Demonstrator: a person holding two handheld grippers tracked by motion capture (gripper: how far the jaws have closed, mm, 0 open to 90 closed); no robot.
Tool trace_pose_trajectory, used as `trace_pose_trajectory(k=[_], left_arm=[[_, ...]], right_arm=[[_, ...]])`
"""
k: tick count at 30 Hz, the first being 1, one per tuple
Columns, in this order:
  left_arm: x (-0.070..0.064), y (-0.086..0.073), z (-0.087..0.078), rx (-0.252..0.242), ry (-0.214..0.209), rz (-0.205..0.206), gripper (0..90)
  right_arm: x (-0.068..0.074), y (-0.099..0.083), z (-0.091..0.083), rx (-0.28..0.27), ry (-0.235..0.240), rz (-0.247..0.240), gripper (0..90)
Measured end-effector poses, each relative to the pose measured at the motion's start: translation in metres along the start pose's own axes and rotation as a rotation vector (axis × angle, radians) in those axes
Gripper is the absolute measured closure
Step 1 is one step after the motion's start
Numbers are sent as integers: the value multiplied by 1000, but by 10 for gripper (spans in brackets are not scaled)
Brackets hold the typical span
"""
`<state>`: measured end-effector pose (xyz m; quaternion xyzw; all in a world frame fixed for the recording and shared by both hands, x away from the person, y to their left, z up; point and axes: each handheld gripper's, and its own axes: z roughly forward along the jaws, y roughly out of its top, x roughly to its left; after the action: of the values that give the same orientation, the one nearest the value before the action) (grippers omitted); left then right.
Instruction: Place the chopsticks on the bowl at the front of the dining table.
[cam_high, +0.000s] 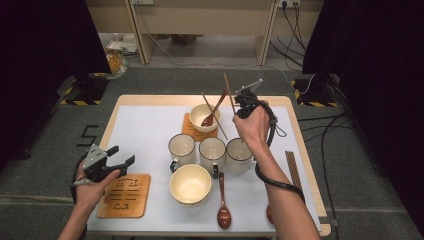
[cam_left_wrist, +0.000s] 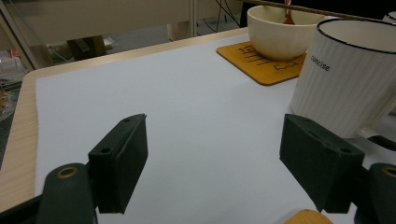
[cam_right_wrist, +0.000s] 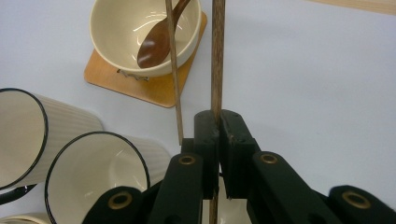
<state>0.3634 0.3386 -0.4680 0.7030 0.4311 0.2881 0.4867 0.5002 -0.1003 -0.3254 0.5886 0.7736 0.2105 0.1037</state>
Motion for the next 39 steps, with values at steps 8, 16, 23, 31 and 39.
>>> trace_pose_trajectory(k=[8,16,23,31,39], left_arm=[[0,0,0,0,-1,1,231],[0,0,0,-2,1,0,231],[1,0,0,-3,1,0,231],[1,0,0,-2,2,-1,230],[1,0,-1,-1,2,0,229]], right_arm=[[1,3,0,-6,2,1,858],[1,6,2,-12,2,-3,858],[2,8,1,-11,1,-2,858],[2,9,4,-11,2,-2,858],[3,11,7,-13,7,-4,858]])
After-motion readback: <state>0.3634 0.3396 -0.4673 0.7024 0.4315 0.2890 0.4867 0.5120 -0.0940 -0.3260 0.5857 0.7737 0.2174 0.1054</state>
